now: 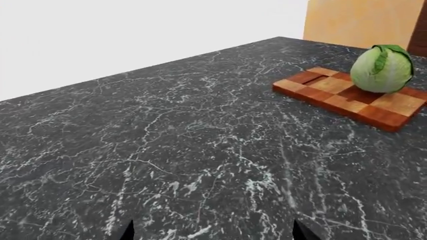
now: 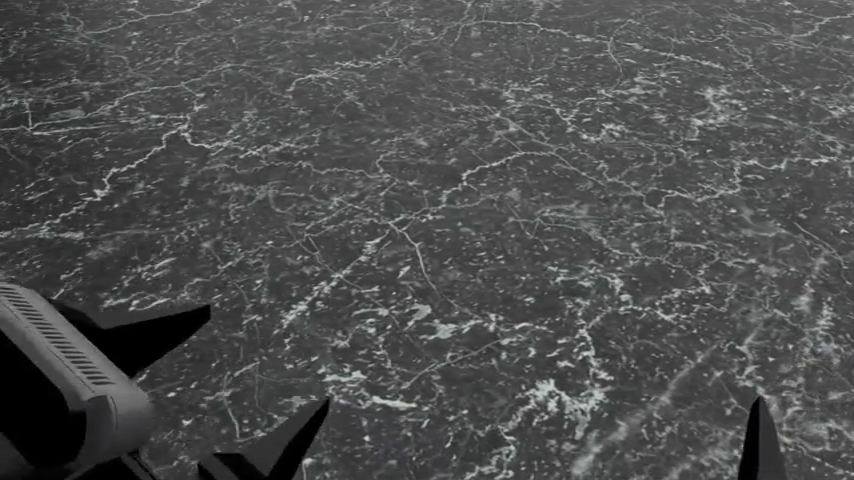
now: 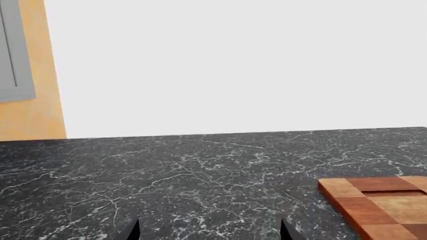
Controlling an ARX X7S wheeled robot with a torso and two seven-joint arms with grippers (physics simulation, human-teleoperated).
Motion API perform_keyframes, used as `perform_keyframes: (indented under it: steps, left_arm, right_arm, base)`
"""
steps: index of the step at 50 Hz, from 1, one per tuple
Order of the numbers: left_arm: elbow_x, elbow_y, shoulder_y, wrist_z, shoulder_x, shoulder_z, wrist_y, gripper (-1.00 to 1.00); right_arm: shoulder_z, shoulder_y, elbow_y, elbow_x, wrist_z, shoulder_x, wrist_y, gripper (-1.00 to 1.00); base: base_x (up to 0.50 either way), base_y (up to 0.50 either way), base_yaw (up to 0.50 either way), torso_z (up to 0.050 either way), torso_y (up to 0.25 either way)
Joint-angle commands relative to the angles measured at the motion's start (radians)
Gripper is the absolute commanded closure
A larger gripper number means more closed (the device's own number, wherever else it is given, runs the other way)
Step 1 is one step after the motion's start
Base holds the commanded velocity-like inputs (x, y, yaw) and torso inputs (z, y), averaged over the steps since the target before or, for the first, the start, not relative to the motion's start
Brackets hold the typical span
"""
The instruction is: Place the broccoli and the cabbage on separate cutting boards.
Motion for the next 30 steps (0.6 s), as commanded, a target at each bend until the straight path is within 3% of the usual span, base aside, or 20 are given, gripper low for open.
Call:
perform_keyframes:
  steps: [1, 30]
  left_arm:
    - [0.092, -0.023, 0.047, 0.067, 0.032, 0.033, 0.01, -1.0]
    - [0.34, -0.024, 0.242, 0.173, 0.036, 0.158, 0.001, -1.0]
  right_arm:
    - [0.001, 0.007, 0.023, -0.039, -0.037, -0.028, -0.01, -1.0]
    - [-0.04, -0.021, 0.054, -0.11, -0.092, -0.078, -0.046, -1.0]
  base:
    - [0.0, 0.0, 0.0, 0.0, 0.0]
    - [0.0, 0.0, 0.0, 0.0, 0.0]
